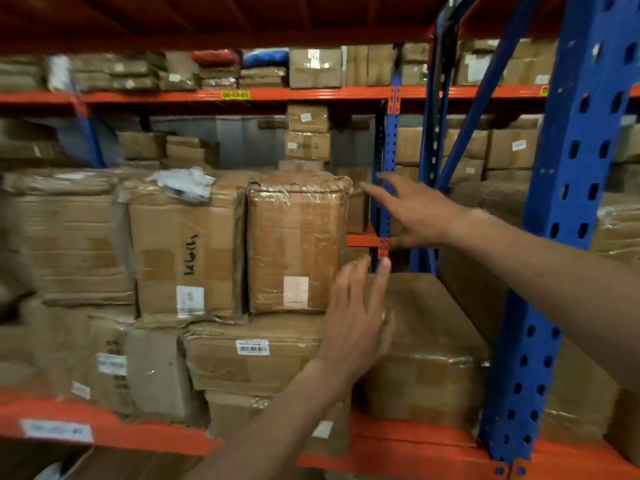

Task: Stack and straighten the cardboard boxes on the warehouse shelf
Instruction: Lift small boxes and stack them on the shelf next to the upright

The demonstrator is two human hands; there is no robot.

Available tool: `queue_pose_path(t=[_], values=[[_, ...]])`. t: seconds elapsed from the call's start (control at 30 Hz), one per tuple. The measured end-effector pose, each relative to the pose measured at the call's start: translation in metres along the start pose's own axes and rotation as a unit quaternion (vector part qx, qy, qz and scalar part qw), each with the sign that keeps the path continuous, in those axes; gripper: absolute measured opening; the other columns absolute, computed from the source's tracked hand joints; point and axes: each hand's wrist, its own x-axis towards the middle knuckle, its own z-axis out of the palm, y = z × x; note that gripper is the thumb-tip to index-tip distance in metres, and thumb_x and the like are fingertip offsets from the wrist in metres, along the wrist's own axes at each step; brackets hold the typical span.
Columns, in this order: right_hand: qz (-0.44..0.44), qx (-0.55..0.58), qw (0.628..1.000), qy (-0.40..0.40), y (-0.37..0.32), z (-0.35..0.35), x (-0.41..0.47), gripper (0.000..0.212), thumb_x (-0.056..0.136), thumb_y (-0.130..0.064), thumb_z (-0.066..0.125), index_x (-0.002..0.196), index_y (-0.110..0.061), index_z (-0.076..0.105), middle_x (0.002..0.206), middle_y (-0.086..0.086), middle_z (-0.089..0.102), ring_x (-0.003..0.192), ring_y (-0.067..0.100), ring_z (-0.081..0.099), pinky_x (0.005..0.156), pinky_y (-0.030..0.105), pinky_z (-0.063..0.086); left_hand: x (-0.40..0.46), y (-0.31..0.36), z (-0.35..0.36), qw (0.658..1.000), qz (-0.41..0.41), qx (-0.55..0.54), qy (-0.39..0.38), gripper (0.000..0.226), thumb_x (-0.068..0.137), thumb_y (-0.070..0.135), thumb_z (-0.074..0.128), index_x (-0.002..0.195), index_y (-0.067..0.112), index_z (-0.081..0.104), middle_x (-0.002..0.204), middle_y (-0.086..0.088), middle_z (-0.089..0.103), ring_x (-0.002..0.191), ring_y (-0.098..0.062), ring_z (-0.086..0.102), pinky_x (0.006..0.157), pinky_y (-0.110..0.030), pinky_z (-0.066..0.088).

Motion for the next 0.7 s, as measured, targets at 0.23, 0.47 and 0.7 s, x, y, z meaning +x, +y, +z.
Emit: queue_pose_path(t=[0.23,0.47,0.7], values=[[-0.234,-0.206,0.949,0.041,-0.075,-0.086,0.064,0.135,0.069,-0.039,0.087,0.156,-0.037,-0.016,0.163,0.009,-0.026,0.150,0.033,-0.018,0.120,0.058,-0.004,0.032,-0.037,-0.041,0.882,-0.457,-0.075,0.087,0.143,0.062,0.059,0.088,0.158,0.004,-0.003,0.160,-0.025,0.010,0.146,-0.041,0.012,0.120,-0.050,0.014],[-0.180,-0.124,0.973,-0.073,-0.091,-0.059,0.074,0.160,0.047,-0.036,0.099,0.145,-0.055,-0.027,0.160,0.000,-0.034,0.151,0.039,0.006,0.114,0.060,0.029,0.029,-0.041,-0.015,0.893,-0.448,-0.024,0.039,0.166,0.046,0.074,0.086,0.155,0.002,-0.017,0.162,-0.029,-0.006,0.147,-0.047,0.002,0.121,-0.058,0.007],[-0.137,-0.077,0.987,-0.032,-0.057,-0.049,0.051,0.152,0.055,-0.040,0.096,0.151,-0.048,-0.021,0.160,0.008,-0.032,0.144,0.045,0.020,0.110,0.053,0.034,0.026,-0.047,-0.009,0.920,-0.388,0.039,-0.042,0.168,0.041,0.076,0.085,0.155,0.024,-0.027,0.159,-0.026,-0.031,0.146,-0.051,-0.021,0.112,-0.071,-0.007]])
